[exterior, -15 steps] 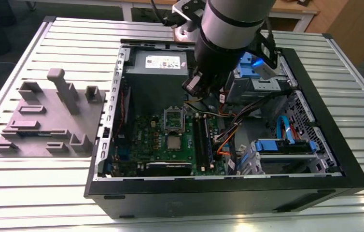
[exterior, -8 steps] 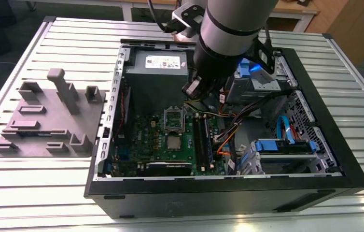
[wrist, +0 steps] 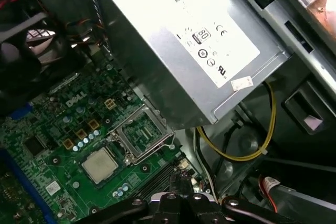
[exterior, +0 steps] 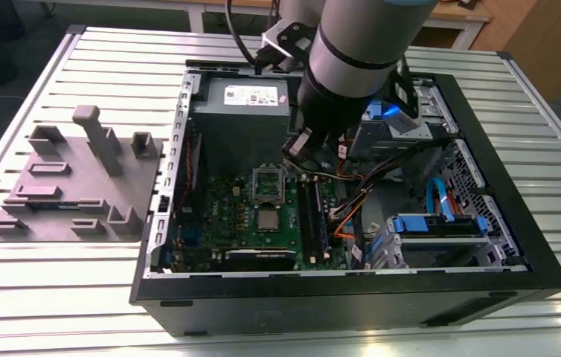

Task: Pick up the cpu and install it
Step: 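Close the cpu cover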

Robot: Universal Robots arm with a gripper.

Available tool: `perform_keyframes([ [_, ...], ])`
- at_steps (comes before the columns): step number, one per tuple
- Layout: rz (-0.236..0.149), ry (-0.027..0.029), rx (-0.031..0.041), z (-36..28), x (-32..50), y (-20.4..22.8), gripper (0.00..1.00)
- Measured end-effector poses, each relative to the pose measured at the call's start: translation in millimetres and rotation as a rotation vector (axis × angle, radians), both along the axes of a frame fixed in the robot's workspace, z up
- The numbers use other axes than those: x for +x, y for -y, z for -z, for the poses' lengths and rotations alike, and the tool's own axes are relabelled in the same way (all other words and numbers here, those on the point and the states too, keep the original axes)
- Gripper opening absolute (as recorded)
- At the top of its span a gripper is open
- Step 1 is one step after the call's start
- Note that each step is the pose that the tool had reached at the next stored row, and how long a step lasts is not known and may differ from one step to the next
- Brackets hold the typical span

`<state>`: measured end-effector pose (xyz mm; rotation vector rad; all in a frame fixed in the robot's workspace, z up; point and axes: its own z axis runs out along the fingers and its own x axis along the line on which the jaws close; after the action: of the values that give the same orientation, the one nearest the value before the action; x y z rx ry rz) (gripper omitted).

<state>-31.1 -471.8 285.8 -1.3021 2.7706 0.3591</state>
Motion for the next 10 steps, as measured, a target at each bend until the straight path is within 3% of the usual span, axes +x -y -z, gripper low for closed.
perform_keyframes([
  [10,-0.001,0.0001,0.0006,18.3,1.0,-1.4,0.1],
])
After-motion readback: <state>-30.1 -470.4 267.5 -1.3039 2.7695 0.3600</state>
